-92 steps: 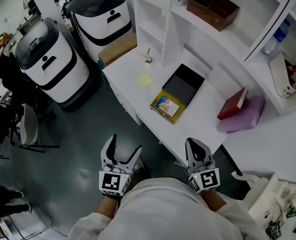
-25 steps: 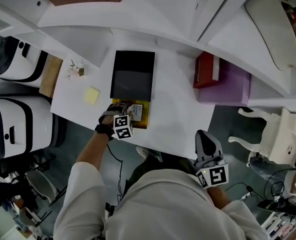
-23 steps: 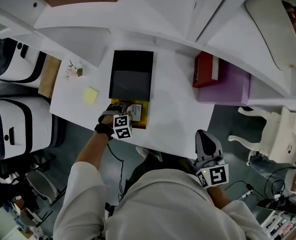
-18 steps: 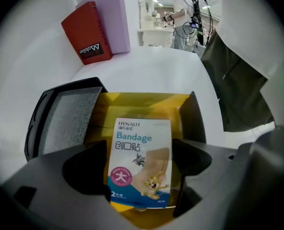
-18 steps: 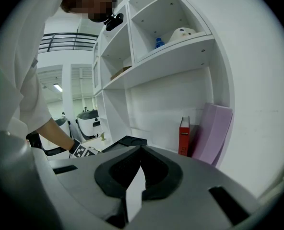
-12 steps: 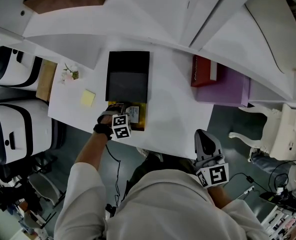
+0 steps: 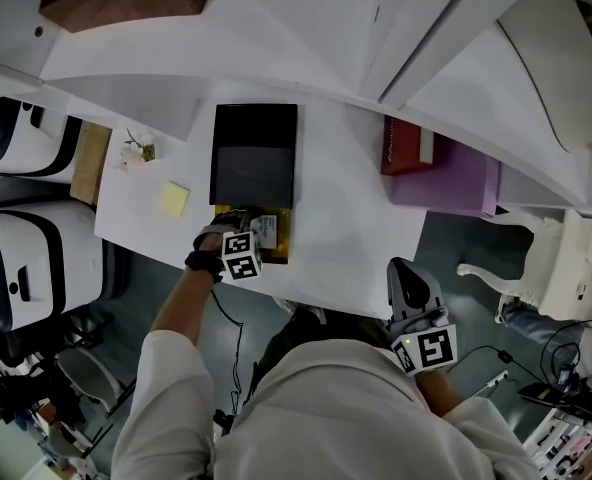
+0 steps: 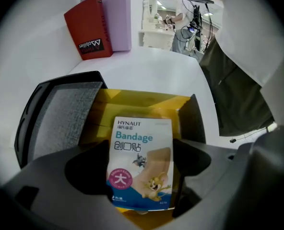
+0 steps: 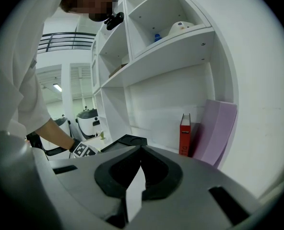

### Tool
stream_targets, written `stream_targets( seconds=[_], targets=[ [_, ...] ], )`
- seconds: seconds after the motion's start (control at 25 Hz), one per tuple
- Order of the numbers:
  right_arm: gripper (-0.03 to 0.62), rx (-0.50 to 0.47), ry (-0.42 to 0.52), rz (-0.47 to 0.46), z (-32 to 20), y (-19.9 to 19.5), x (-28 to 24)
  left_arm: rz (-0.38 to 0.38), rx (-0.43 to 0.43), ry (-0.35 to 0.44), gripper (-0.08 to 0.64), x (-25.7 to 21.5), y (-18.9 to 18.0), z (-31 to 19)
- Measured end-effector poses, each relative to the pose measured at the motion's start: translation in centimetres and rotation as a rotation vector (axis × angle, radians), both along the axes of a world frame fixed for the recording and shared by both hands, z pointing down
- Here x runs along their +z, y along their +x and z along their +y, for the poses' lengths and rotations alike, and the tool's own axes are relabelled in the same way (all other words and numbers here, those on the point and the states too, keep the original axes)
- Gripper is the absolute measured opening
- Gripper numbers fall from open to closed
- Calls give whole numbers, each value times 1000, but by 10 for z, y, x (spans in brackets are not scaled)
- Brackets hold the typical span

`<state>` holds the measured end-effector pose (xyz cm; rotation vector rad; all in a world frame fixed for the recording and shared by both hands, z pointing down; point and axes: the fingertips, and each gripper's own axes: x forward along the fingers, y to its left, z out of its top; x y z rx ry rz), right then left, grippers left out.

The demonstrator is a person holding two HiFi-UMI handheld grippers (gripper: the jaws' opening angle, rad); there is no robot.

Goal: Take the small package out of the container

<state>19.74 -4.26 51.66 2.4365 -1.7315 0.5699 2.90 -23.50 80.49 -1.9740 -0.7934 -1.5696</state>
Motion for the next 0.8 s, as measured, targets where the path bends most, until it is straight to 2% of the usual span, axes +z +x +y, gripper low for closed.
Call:
stream_targets(
  seconds=[0.16,0.44,0.8],
  targets=[
    [25,-23,6,4,-6,-5,-2,27,-54,-7,407,-8,-1,1],
    [25,-60,20,16,-13,-17,-10,166,-254,-26,403,-48,9,-11],
    [25,-113,67,43,-24,-35,-26,277,-406,-27,403,-98,-2,-10]
  ],
)
